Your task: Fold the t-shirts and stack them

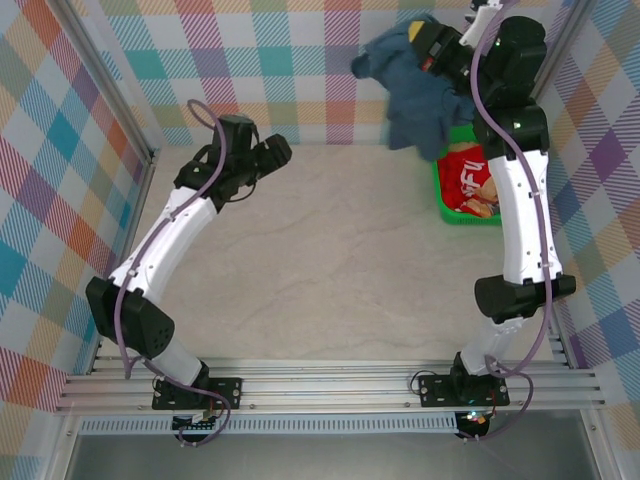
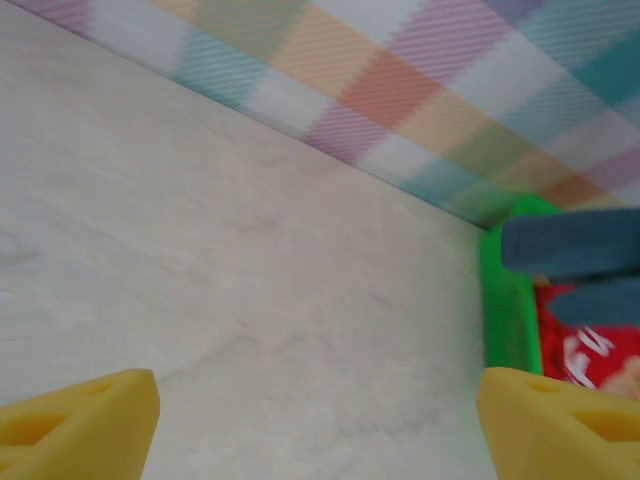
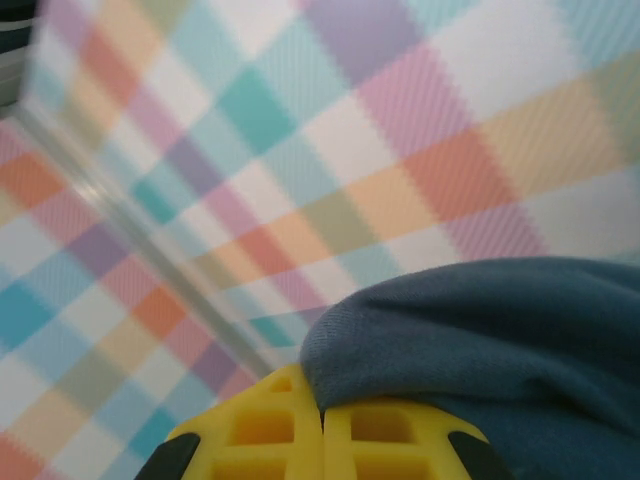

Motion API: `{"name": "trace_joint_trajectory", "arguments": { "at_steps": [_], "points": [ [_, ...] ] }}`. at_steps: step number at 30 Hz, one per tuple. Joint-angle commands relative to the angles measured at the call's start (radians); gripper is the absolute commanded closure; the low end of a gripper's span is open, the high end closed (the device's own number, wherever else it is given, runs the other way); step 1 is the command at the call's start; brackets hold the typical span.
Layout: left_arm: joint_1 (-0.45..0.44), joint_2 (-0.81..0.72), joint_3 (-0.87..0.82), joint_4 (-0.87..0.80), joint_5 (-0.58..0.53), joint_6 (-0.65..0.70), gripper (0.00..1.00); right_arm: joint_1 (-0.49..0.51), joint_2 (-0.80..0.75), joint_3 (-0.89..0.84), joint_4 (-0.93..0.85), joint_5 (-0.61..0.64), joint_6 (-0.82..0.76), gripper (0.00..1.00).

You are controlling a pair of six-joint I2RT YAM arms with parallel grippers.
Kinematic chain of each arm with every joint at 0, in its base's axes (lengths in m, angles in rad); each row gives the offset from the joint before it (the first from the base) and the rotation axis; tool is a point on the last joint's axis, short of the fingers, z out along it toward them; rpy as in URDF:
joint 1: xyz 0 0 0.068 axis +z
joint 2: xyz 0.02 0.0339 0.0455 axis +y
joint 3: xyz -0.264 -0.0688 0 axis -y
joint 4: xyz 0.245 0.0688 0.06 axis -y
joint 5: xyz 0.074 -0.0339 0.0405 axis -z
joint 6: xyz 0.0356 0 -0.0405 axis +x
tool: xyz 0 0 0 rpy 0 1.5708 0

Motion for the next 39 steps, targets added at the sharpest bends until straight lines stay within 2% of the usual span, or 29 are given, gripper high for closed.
{"name": "trace_joint_trajectory", "arguments": {
  "at_steps": [1, 4, 8, 12, 13, 15, 17, 20, 24, 29, 32, 35, 39],
  "points": [
    [-0.002, -0.117, 0.035, -0.076, -0.248, -0.008, 0.17, 0.066, -0.001, -0.031, -0.044, -0.119, -0.027, 1.00],
    [-0.002, -0.152, 0.023, -0.087, -0.270, 0.008, 0.17, 0.169, -0.066, -0.262, -0.045, -0.138, -0.065, 1.00],
    [-0.002, -0.172, -0.010, -0.146, -0.259, -0.016, 0.16, 0.219, -0.155, -0.672, -0.004, -0.108, 0.009, 1.00],
    [0.001, -0.181, -0.092, -0.187, -0.172, -0.059, 0.17, 0.220, -0.141, -0.994, -0.051, -0.130, 0.015, 1.00],
    [0.001, -0.181, -0.113, -0.195, -0.143, -0.064, 0.18, 0.216, -0.137, -1.034, -0.099, -0.091, 0.010, 1.00],
    [0.001, -0.181, -0.170, -0.202, -0.064, -0.079, 0.19, 0.196, -0.140, -1.108, -0.193, -0.004, 0.006, 0.93],
    [0.001, -0.177, -0.232, -0.194, 0.030, -0.088, 0.21, 0.167, -0.158, -1.166, -0.215, -0.008, 0.003, 0.87],
    [-0.002, -0.152, -0.312, -0.233, 0.112, -0.138, 0.21, 0.151, -0.201, -1.204, -0.263, 0.034, -0.019, 0.71],
    [-0.015, -0.138, -0.440, -0.164, 0.199, -0.303, 0.22, 0.144, -0.248, -1.227, -0.327, 0.123, -0.026, 0.67],
    [-0.098, -0.054, -0.485, 0.013, 0.285, -0.518, 0.22, 0.134, -0.242, -1.278, -0.260, 0.069, -0.002, 0.62],
    [-0.150, 0.041, -0.436, -0.018, 0.287, -0.573, 0.22, 0.135, -0.223, -1.273, -0.232, 0.041, 0.026, 0.57],
    [-0.150, 0.099, -0.425, -0.034, 0.233, -0.578, 0.25, 0.135, -0.187, -1.263, -0.228, -0.002, 0.049, 0.51],
    [-0.129, 0.174, -0.402, 0.009, 0.189, -0.547, 0.35, 0.134, -0.152, -1.316, -0.179, -0.067, 0.134, 0.47]
  ]
}}
